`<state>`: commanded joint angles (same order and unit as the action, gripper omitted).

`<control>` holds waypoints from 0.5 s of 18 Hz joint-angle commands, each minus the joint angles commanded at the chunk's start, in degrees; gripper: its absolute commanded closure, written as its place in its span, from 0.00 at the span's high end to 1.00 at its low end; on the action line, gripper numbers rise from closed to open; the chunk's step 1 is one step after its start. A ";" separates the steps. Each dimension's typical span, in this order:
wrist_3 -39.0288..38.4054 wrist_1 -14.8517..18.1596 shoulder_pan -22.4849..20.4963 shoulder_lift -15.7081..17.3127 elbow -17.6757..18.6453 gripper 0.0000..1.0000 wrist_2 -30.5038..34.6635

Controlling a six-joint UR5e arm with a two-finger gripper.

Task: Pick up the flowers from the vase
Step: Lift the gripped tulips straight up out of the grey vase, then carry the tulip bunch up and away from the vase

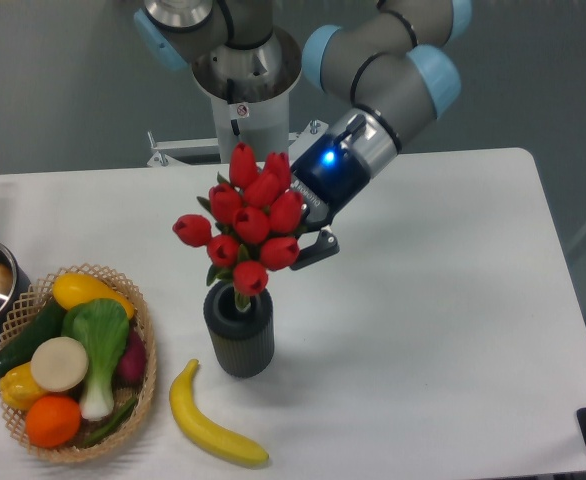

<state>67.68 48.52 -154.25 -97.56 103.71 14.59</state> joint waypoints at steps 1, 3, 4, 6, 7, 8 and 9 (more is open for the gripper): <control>-0.96 0.00 0.00 0.53 0.00 0.44 0.09; -2.90 0.00 0.09 1.49 -0.26 0.44 0.09; -3.51 0.00 0.09 2.11 -0.52 0.44 0.09; -5.70 0.09 -0.09 2.90 -1.40 0.44 0.00; -7.81 0.00 -0.09 3.34 -2.19 0.44 0.09; -10.09 0.09 0.00 3.78 -3.15 0.44 0.26; -11.85 0.09 0.00 4.13 -4.03 0.44 0.52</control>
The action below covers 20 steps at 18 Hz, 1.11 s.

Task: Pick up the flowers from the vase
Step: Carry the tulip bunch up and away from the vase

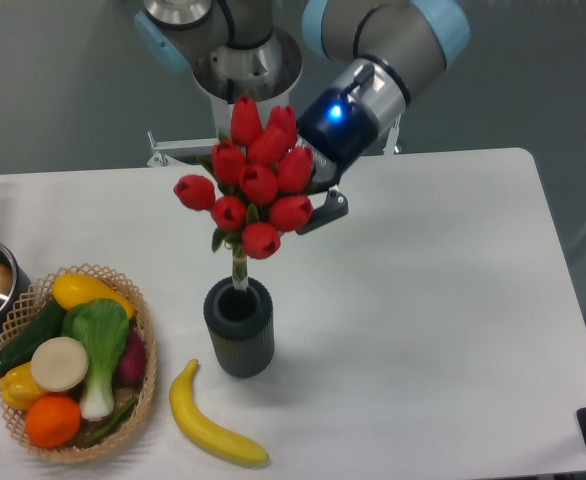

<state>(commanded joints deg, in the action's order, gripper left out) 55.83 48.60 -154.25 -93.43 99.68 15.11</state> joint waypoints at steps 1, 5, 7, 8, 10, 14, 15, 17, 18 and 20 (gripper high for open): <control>-0.71 0.00 0.00 0.09 -0.70 0.44 0.26; -0.02 -0.17 -2.89 0.36 -1.50 0.44 4.20; 0.59 -0.18 -5.44 0.27 -2.73 0.44 7.98; 0.95 -0.18 -6.75 0.09 -3.17 0.44 9.31; 1.48 -0.18 -8.52 -0.87 -4.92 0.44 12.38; 3.66 -0.44 -11.86 -4.03 -8.09 0.44 18.28; 5.41 -0.44 -12.91 -5.00 -8.18 0.44 18.28; 7.88 -0.35 -14.14 -6.06 -8.10 0.44 18.28; 8.50 -0.26 -14.76 -6.41 -7.75 0.44 18.28; 8.77 -0.26 -15.29 -7.28 -7.57 0.44 18.28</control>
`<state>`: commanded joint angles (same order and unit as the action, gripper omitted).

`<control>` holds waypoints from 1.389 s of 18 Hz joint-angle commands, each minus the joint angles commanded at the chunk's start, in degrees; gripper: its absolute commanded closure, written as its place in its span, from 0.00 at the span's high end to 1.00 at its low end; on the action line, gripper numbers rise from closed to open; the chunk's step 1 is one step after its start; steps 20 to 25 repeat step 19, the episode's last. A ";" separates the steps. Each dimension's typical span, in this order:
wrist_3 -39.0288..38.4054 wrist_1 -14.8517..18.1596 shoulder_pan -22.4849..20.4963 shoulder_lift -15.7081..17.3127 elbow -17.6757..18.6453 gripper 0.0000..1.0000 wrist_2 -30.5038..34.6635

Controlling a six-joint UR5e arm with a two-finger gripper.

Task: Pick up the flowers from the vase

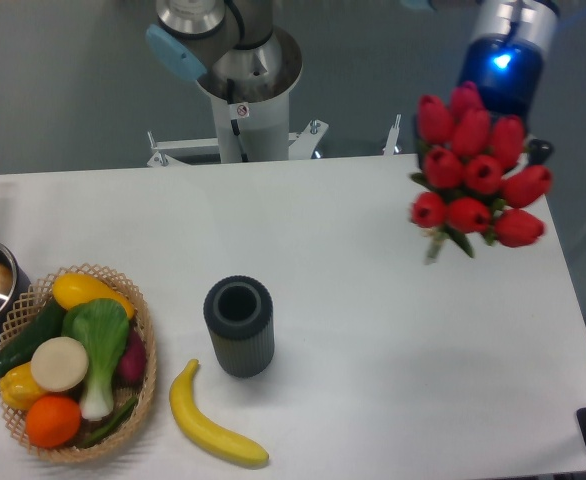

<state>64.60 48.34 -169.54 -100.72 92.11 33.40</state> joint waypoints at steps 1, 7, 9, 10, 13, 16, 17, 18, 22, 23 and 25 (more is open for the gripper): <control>0.09 0.00 0.09 -0.44 0.17 0.44 0.09; 0.00 0.09 0.61 -0.62 0.53 0.44 0.09; -0.09 0.09 0.44 -0.62 0.70 0.44 0.09; -0.17 0.09 0.35 -0.62 0.62 0.44 0.00; -0.18 0.00 0.26 -0.54 0.62 0.45 0.00; -0.18 0.09 0.35 -0.53 0.70 0.44 0.09; -0.26 0.09 0.44 -0.53 0.70 0.44 0.09; -0.18 0.00 0.44 -0.53 0.70 0.44 0.09; -0.18 0.00 0.44 -0.62 0.70 0.44 0.09; -0.18 0.00 0.44 -0.62 0.70 0.44 0.09; -0.18 0.00 0.44 -0.62 0.70 0.44 0.09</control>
